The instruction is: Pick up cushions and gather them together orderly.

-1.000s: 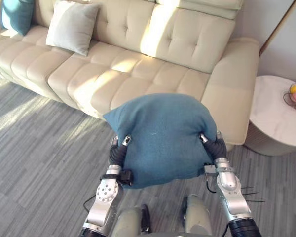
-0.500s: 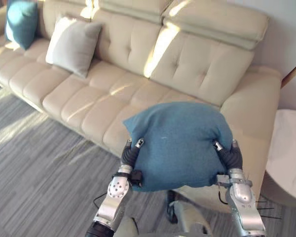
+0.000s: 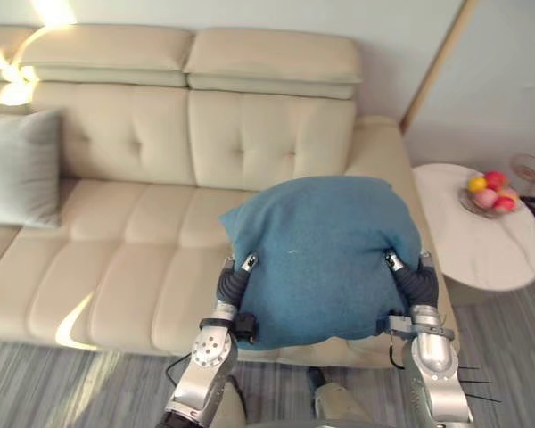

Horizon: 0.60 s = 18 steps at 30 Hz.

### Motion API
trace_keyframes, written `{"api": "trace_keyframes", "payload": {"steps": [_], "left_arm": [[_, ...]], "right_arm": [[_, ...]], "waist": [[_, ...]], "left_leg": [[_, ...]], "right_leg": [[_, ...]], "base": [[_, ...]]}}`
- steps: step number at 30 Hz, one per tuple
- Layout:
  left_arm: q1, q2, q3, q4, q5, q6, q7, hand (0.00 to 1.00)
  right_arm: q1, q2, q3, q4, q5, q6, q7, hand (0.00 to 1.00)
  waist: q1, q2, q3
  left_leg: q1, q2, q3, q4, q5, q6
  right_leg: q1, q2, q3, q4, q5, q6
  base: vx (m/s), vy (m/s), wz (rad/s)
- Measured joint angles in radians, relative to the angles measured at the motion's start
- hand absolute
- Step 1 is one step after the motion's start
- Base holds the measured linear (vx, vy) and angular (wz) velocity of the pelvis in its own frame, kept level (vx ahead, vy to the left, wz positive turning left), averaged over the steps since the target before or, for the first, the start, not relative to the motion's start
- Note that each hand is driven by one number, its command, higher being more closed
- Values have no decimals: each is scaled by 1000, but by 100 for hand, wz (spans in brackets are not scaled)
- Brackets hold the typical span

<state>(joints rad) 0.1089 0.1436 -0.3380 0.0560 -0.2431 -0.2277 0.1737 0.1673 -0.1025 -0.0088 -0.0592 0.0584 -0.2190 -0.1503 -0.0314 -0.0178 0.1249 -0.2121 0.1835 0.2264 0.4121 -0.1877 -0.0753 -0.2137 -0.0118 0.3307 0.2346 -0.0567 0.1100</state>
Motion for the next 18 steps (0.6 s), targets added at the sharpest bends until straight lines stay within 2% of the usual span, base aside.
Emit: {"api": "trace_keyframes", "payload": {"steps": [1, 2, 3, 4, 5, 8, 9, 13, 18], "left_arm": [[3, 14, 20, 15, 0, 0, 0, 100], [2, 23, 42, 31, 0, 0, 0, 100], [2, 28, 48, 38, 0, 0, 1, 100], [2, 28, 59, 50, 0, 0, 1, 100], [4, 27, 63, 56, 1, 6, 1, 100], [34, 24, 72, 56, 19, 7, 1, 100], [47, 24, 73, 56, 21, 6, 1, 100], [45, 21, 73, 56, 42, 7, 1, 100], [-18, 18, 94, 87, 63, 7, 8, 100]], "right_arm": [[-46, -2, 27, 74, 1, 0, 0, 100], [-83, 3, 48, 125, 1, 0, 0, 100], [-97, 9, 58, 143, 1, 0, 0, 100], [-119, 7, 67, 171, 1, 0, 1, 100], [-129, 4, 70, 209, 1, 1, 3, 100], [-133, -17, 94, 244, 1, 5, 16, 100], [-138, -35, 107, 244, 0, 4, 20, 100], [-141, -52, 107, 244, -22, 4, 20, 100], [-209, -75, 120, 301, -35, 6, 18, 100]], "waist": [[14, -3, -2], [23, -5, -3], [24, -6, -4], [16, -3, -2], [2, 4, -2], [23, 8, -3], [25, 11, -7], [19, 12, -7], [20, 15, -4]], "left_leg": [[48, 8, 89, -25, -7, 7], [72, 5, 138, -39, -8, 8], [78, 0, 148, -45, -9, 11], [86, -10, 160, -52, -8, 12], [89, -11, 157, -54, -8, 12], [121, -7, 120, -79, -8, 11], [129, -9, 116, -115, -1, -1], [108, -14, 115, -156, 17, -7], [23, -44, 85, -183, 60, 8]], "right_leg": [[-24, -27, -127, 26, 11, -16], [-45, -60, -285, 62, 9, -23], [-51, -77, -371, 72, -3, -46], [-56, -108, -458, 86, -6, -88], [-51, -121, -517, 81, 2, -87], [-21, -82, -477, 17, 36, -93], [-16, -70, -466, -23, 56, -93], [-14, -60, -466, -108, 112, -94], [-28, -74, -495, -244, 205, -88]], "base": [[9, 195, -166], [-9, 162, -155], [-12, 110, -93], [-1, 43, -36], [24, 5, -32], [22, -36, -47], [-3, -33, -34], [-7, -19, -9], [-17, 19, 19]]}}
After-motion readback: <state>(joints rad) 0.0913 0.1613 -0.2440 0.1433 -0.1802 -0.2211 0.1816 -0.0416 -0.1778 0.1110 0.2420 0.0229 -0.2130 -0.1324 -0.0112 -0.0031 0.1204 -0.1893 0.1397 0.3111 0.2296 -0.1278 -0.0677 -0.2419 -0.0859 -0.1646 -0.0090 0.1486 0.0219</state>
